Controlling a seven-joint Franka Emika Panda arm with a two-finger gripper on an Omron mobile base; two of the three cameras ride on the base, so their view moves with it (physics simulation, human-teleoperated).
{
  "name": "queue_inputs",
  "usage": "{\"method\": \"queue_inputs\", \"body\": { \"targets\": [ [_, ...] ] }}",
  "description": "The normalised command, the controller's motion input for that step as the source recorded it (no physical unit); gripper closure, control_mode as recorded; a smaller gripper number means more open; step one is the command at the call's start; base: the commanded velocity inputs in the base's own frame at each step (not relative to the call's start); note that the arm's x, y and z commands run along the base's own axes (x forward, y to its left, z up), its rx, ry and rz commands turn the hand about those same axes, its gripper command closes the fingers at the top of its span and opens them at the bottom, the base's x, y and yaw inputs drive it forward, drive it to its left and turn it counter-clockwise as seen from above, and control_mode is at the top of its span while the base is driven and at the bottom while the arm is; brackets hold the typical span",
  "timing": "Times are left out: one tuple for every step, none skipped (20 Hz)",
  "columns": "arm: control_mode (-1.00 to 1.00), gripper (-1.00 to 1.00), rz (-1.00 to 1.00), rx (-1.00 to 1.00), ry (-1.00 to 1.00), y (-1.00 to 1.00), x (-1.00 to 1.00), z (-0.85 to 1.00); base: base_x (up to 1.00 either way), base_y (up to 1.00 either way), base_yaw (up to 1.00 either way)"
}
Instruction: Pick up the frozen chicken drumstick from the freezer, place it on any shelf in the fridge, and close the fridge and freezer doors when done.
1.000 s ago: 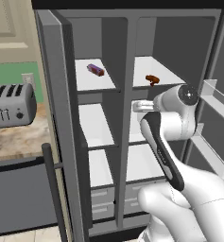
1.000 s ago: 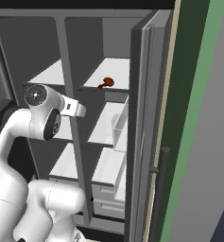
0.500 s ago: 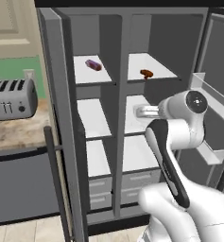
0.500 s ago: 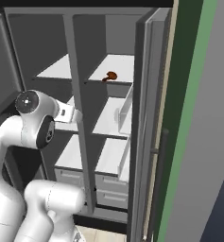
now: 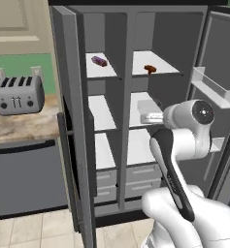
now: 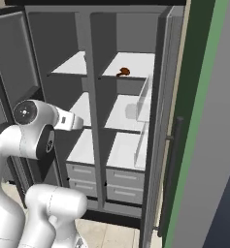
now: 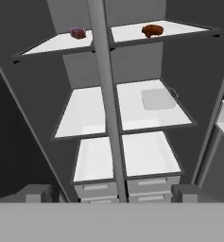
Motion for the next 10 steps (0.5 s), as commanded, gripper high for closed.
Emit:
{"method": "queue_inputs", "body": {
  "targets": [
    [1.0, -1.0, 0.0, 0.0, 0.0, 0.0, 0.0, 0.0, -0.2, 0.0, 0.0],
    [1.0, -1.0, 0.0, 0.0, 0.0, 0.0, 0.0, 0.0, -0.33, 0.0, 0.0],
    [1.0, -1.0, 0.0, 0.0, 0.0, 0.0, 0.0, 0.0, -0.31, -0.09, 0.0],
    [1.0, -1.0, 0.0, 0.0, 0.0, 0.0, 0.0, 0.0, -0.46, -0.3, 0.0],
    [1.0, -1.0, 0.0, 0.0, 0.0, 0.0, 0.0, 0.0, -0.44, -0.36, 0.0],
    [1.0, -1.0, 0.0, 0.0, 0.0, 0.0, 0.0, 0.0, -0.36, -0.36, 0.0],
    [1.0, -1.0, 0.0, 0.0, 0.0, 0.0, 0.0, 0.0, -0.39, -0.39, 0.0],
    [1.0, -1.0, 0.0, 0.0, 0.0, 0.0, 0.0, 0.0, -0.41, -0.39, 0.0],
    [1.0, -1.0, 0.0, 0.0, 0.0, 0.0, 0.0, 0.0, -0.38, -0.35, 0.0],
    [1.0, -1.0, 0.0, 0.0, 0.0, 0.0, 0.0, 0.0, -0.35, -0.31, 0.0]
  ]
}}
